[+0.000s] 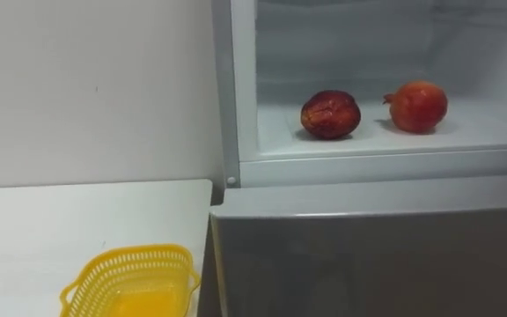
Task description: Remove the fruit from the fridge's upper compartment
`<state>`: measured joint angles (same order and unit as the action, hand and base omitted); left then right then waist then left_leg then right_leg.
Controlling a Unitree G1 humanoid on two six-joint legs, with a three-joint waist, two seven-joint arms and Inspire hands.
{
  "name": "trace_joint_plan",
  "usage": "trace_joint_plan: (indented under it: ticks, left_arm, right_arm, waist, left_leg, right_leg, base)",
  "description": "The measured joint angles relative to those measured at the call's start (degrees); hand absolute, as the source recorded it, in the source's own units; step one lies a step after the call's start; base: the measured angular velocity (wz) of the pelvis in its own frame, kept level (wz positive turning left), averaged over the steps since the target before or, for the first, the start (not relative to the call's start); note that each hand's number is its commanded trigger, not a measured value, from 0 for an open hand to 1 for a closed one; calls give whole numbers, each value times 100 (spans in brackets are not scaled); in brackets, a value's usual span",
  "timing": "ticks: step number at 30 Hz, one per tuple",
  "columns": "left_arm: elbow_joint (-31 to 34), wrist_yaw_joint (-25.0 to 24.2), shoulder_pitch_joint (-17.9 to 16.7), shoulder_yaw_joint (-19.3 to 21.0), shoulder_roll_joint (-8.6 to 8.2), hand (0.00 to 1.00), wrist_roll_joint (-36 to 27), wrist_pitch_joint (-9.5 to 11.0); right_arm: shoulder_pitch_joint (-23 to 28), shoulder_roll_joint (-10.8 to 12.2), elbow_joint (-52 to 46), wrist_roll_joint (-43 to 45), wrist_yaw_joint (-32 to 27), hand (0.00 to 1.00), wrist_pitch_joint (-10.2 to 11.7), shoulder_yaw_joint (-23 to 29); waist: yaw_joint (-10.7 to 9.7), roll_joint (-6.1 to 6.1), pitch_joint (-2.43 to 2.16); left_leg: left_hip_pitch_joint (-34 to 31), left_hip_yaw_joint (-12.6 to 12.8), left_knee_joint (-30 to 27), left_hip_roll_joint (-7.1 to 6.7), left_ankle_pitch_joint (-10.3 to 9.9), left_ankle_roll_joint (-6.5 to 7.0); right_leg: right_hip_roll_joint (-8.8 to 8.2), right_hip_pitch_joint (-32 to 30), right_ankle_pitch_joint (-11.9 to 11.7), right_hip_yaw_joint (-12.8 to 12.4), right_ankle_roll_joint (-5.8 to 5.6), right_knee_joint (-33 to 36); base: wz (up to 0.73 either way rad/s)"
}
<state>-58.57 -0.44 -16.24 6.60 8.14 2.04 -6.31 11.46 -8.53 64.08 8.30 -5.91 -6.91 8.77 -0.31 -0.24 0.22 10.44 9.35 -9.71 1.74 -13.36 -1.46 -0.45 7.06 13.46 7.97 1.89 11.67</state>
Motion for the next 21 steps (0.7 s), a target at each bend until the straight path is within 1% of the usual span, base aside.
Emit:
trace_joint_plan:
  ticks: [3,4,5,6,7,8,9,11,12,13,14,15,16,17,19,21]
  left_arm:
    - [1,-33,45,-4,15,0,157,45]
    - [11,-35,47,-8,19,0,220,86]
    - [88,-36,28,-10,15,0,332,139]
    - [137,-39,8,-7,11,0,420,163]
    - [125,-28,39,-4,10,0,490,222]
    - [115,-19,49,-7,10,0,486,254]
    - [119,-13,48,-13,12,0,488,338]
    - [115,2,-10,-13,14,0,476,511]
    - [111,1,-16,-18,15,0,476,562]
    - [83,1,-25,-56,28,0,479,649]
    - [64,1,-45,-135,62,0,440,694]
    - [59,3,-57,-158,74,0,432,717]
    - [-17,11,-63,-239,116,0,432,785]
    - [-104,10,-48,-260,134,0,435,831]
    - [-487,30,6,-348,208,0,468,931]
    - [-584,47,-53,-361,211,0,505,948]
  right_arm:
    - [-35,4,-693,-444,-206,0,213,151]
    - [-90,2,-882,-586,-285,0,375,163]
    - [-75,14,-1278,-593,-317,0,429,163]
    - [-38,29,-1561,-579,-331,0,441,165]
    - [86,51,-2250,-576,-358,0,464,169]
    - [140,59,-2610,-566,-381,0,505,168]
    - [309,97,-3369,-503,-465,0,596,163]
    - [625,173,-4739,-293,-587,0,814,141]
    - [696,186,-5103,-291,-594,0,818,139]
    - [862,189,-5883,-243,-628,0,840,122]
    - [999,188,-6521,-193,-734,0,955,85]
    - [1054,188,-6816,-139,-806,0,1026,52]
    - [1121,188,-7258,-17,-930,0,1162,-20]
    - [1143,188,-7454,65,-974,0,1196,-62]
    - [1170,184,-8014,412,-998,0,1367,-142]
    - [1189,183,-8343,606,-1020,0,1387,-132]
  waist:
    - [-104,3,-4]
    - [-140,11,1]
    - [-154,-8,-10]
    - [-177,-7,-8]
    - [-228,11,-13]
    - [-259,17,-9]
    - [-293,49,-6]
    - [-348,72,-12]
    - [-370,82,-9]
    - [-385,98,-8]
    - [-393,111,-16]
    - [-409,120,-22]
    - [-425,105,-25]
    - [-421,110,-36]
    - [-429,144,-64]
    - [-434,133,-62]
  left_leg:
    - [-22,15,0,-5,0,0]
    - [-19,61,0,-1,0,0]
    - [-22,160,2,7,0,0]
    - [-35,176,1,10,0,0]
    - [-78,179,1,15,0,0]
    - [-91,178,3,17,0,0]
    - [-105,184,8,18,0,0]
    - [-87,274,16,25,0,0]
    - [-79,318,27,28,0,0]
    - [-82,387,32,33,0,-1]
    - [-95,453,32,44,0,-1]
    - [-106,474,32,50,0,-1]
    - [-117,495,33,55,0,-1]
    - [-120,516,33,60,0,-1]
    - [-123,640,32,89,-1,-1]
    - [-130,653,31,94,-1,-2]
  right_leg:
    - [-7,-30,-4,1,-5,8]
    - [0,-43,-7,-24,-8,12]
    - [10,-68,-8,-59,-8,25]
    - [25,-83,-9,-71,-7,22]
    - [50,-121,-32,-94,-10,0]
    - [52,-141,-41,-101,-8,-2]
    - [59,-175,-47,-135,-7,1]
    - [76,-200,-49,-211,-6,52]
    - [84,-209,-49,-253,-6,57]
    - [99,-240,-50,-309,-5,60]
    - [108,-284,-57,-343,3,66]
    - [115,-309,-59,-366,6,76]
    - [135,-350,-60,-452,9,89]
    - [148,-381,-62,-493,11,107]
    - [181,-405,-97,-586,38,112]
    - [192,-407,-105,-618,40,112]
  base:
    - [0]
    - [-11]
    - [-13]
    - [-12]
    - [-7]
    - [-12]
    - [-18]
    - [-21]
    - [-21]
    - [-29]
    - [-30]
    - [-29]
    - [-23]
    - [-35]
    - [-35]
    - [-17]
